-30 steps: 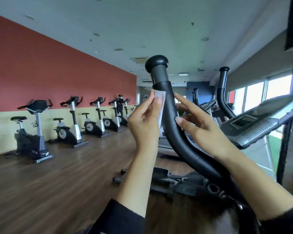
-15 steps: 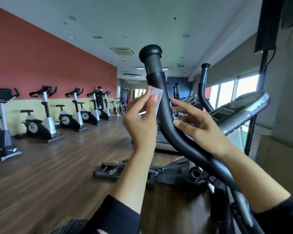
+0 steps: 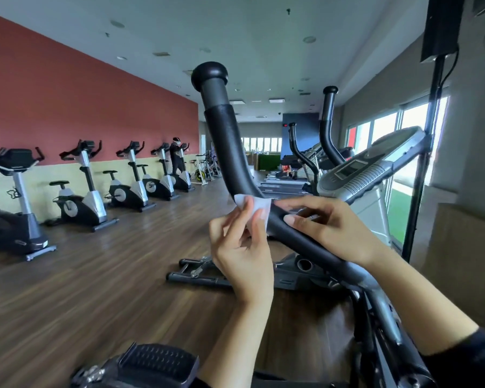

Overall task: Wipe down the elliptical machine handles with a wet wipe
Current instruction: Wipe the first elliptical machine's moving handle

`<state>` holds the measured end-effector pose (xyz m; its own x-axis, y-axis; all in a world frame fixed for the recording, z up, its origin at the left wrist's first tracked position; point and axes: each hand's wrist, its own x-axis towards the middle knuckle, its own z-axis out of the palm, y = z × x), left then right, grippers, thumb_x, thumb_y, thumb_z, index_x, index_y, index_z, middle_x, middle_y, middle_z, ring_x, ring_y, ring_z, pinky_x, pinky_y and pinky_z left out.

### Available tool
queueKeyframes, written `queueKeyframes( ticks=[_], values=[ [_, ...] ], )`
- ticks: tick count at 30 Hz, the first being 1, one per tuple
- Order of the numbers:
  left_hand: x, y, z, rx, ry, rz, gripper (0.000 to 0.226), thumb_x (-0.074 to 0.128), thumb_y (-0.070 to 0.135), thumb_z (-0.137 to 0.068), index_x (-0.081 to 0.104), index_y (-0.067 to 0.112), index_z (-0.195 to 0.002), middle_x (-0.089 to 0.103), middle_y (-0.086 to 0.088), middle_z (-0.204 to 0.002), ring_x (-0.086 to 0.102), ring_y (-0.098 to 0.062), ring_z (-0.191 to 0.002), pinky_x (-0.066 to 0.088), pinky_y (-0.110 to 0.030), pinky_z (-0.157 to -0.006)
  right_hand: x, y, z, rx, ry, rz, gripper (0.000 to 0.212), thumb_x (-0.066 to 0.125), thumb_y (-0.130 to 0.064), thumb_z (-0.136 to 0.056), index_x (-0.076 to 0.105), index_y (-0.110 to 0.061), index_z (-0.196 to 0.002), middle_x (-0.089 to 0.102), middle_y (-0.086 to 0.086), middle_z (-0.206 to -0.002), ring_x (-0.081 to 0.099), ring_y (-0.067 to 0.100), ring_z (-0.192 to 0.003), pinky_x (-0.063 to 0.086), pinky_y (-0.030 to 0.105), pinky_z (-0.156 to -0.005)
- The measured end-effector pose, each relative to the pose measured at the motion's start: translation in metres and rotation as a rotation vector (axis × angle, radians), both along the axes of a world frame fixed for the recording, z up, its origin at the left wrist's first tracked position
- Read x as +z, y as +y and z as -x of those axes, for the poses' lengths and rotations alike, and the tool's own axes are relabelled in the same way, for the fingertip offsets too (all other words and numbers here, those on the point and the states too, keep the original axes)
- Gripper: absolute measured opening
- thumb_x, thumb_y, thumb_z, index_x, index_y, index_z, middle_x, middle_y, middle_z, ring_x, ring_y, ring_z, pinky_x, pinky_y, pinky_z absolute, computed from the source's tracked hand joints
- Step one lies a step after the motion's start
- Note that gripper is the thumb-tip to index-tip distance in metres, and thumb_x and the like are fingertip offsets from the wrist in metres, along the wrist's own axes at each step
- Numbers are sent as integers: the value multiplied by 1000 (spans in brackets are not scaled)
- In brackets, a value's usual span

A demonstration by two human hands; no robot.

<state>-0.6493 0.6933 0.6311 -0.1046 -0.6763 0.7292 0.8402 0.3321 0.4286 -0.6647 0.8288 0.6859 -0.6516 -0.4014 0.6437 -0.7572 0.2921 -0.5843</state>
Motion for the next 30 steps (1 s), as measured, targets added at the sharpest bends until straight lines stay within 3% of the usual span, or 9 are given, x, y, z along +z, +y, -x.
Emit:
queueKeyframes(
  ticks=[6, 11, 15, 18, 20, 23, 30],
  values=[
    [-9, 29, -12, 102, -78, -14, 33, 76, 7, -77, 67, 19, -106, 52, -3, -82, 59, -27, -65, 42, -7, -64, -13, 28, -7, 18, -32, 26, 22, 70, -15, -87, 72, -29, -104, 71, -21, -80, 66, -1, -71, 49, 19, -70],
    [-10, 40, -17, 135, -185, -36, 36, 77, 1, -76, 70, 22, -105, 53, -7, -77, 52, -18, -58, 44, -12, -62, -23, 34, -12, -21, 37, 83, 30, 72, -16, -85, 67, -45, -92, 66, -32, -81, 60, -2, -69, 43, 7, -71],
    [-12, 38, -27, 145, -327, 5, 28, 73, 9, -78, 75, 20, -103, 68, -5, -83, 63, -18, -69, 50, -20, -68, -32, 30, -20, -127, 185, 55, 24, 72, -18, -84, 70, -35, -100, 65, -25, -93, 57, -3, -87, 41, 11, -81],
    [-17, 35, -44, 114, -433, 18, 27, 67, 20, -77, 74, 23, -103, 73, 2, -93, 68, -15, -81, 55, -31, -76, -39, 29, -31, -186, 302, -4, 24, 68, -24, -84, 70, -30, -107, 64, -11, -101, 50, 11, -96, 35, 15, -86],
    [-25, 33, -56, 155, -516, 49, 29, 65, 23, -77, 74, 24, -104, 74, 4, -95, 69, -14, -84, 55, -34, -80, -47, 29, -41, -182, 338, -9, 25, 63, -27, -83, 69, -29, -107, 62, -10, -101, 48, 14, -94, 32, 12, -84],
    [-45, 26, -76, 195, -628, 105, 26, 70, 15, -81, 74, 23, -105, 74, 6, -101, 70, -15, -88, 54, -37, -85, -65, 29, -55, -128, 330, -59, 27, 60, -26, -83, 69, -27, -108, 60, -11, -101, 45, 13, -93, 32, 10, -83],
    [-107, 12, -121, 313, -918, 166, 23, 70, 20, -84, 74, 21, -107, 75, 0, -101, 69, -21, -92, 50, -29, -83, -144, 24, -72, -81, 130, -258, 27, 64, -23, -88, 66, -25, -115, 63, -3, -112, 52, 19, -106, 44, 29, -87]
  ],
)
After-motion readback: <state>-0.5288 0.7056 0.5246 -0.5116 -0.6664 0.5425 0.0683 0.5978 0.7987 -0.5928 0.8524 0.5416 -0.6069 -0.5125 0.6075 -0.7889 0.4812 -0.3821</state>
